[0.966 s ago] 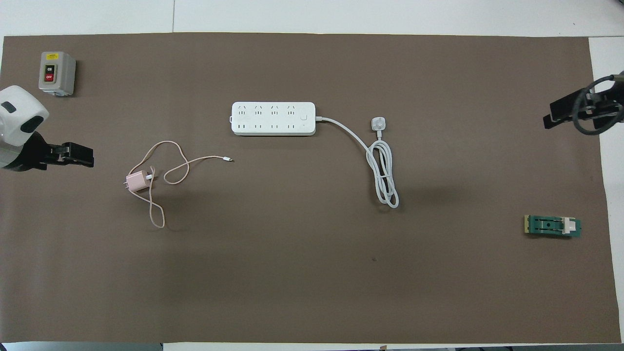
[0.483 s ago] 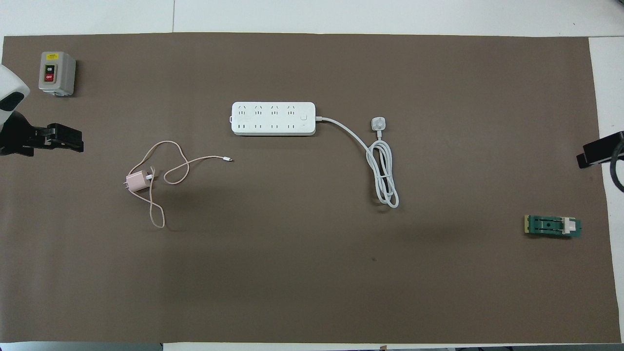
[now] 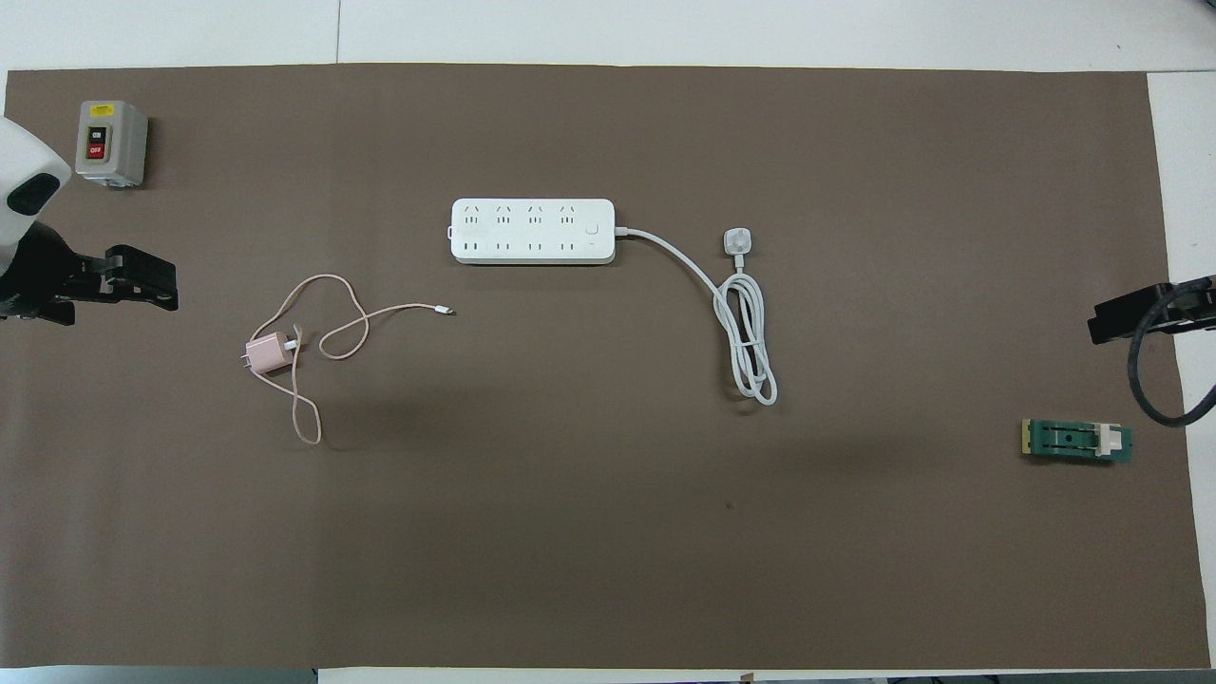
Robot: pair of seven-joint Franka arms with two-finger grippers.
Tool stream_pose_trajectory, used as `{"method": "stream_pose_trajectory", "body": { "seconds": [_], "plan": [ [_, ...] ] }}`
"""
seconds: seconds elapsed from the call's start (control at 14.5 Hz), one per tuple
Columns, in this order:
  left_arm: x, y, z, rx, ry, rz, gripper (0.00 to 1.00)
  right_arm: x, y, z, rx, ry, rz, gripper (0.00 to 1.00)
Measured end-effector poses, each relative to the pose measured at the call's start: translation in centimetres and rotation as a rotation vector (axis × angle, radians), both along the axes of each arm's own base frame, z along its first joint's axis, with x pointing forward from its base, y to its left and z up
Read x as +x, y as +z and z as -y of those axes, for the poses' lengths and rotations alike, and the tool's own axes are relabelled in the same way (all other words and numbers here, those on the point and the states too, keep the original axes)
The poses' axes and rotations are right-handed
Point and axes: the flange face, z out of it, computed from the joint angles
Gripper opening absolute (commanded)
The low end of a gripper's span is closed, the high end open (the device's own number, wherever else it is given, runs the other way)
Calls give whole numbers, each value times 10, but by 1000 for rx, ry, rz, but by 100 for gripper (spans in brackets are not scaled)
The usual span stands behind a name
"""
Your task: Unplug charger and place it aside
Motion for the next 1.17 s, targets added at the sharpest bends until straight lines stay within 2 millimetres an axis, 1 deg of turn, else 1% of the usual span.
{"method": "stream_pose_trajectory", "body": {
  "seconds": [0.34, 0.55, 0.76, 1.17],
  "plan": [
    [-4, 4, -3, 2, 6, 1, 100, 0, 0, 3, 0, -6, -1, 100],
    [-4, 5, -2, 2, 5, 8, 100, -1, 1, 3, 0, -6, 0, 100],
    [-3, 5, -8, 1, 15, 12, 100, -1, 0, 3, 0, -6, -2, 100],
    [-2, 6, -11, 1, 19, 20, 100, -3, -1, 2, 1, -5, -13, 100]
  ]
}}
